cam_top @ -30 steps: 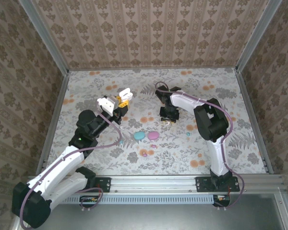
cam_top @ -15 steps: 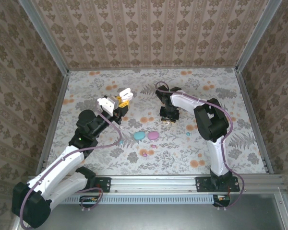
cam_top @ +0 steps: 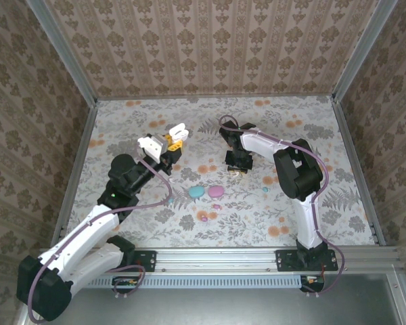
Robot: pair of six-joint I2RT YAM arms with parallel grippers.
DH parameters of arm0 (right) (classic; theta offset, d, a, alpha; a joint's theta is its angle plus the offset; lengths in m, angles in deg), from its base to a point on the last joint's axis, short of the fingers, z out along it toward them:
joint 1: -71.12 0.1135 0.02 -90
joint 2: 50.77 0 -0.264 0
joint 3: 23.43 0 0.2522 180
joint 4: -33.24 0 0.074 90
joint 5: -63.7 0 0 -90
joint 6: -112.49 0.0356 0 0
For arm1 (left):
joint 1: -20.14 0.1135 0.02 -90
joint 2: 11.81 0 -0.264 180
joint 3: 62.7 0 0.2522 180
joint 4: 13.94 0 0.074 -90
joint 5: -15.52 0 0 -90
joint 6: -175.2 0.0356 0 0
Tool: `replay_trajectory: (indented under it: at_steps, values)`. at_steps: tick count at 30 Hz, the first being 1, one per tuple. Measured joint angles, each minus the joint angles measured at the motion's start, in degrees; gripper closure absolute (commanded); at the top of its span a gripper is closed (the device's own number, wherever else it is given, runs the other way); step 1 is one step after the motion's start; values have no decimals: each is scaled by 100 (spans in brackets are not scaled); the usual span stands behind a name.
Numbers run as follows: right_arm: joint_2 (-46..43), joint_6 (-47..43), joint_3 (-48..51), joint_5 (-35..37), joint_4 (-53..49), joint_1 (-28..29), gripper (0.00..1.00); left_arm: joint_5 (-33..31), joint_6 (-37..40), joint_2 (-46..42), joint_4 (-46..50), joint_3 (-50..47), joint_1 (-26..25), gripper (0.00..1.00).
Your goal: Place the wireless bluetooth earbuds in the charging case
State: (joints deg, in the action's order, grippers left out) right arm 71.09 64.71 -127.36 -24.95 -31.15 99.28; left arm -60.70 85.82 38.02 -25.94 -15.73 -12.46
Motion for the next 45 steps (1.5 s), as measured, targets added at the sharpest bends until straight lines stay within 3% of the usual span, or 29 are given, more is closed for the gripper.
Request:
replay_trajectory:
  at_steps: [4,13,18,35,38,45]
  values:
    - [-9,17,31,0,31,0,62,13,-2,35,2,22,-11,74]
    - [-129,151,205,0,229,26,63,15,-4,111,0,87,-44,74]
    - [-129,275,208,22,245,48,59,15,-4,111,0,87,-44,74]
    - [-127,363,188,269,236,157,66,11,-2,101,4,87,-44,74]
    - [-127,415,190,278,229,157,60,11,-2,68,2,87,-44,74]
    - [-149,407,201,330,179,168,57,11,-2,59,0,87,-44,74]
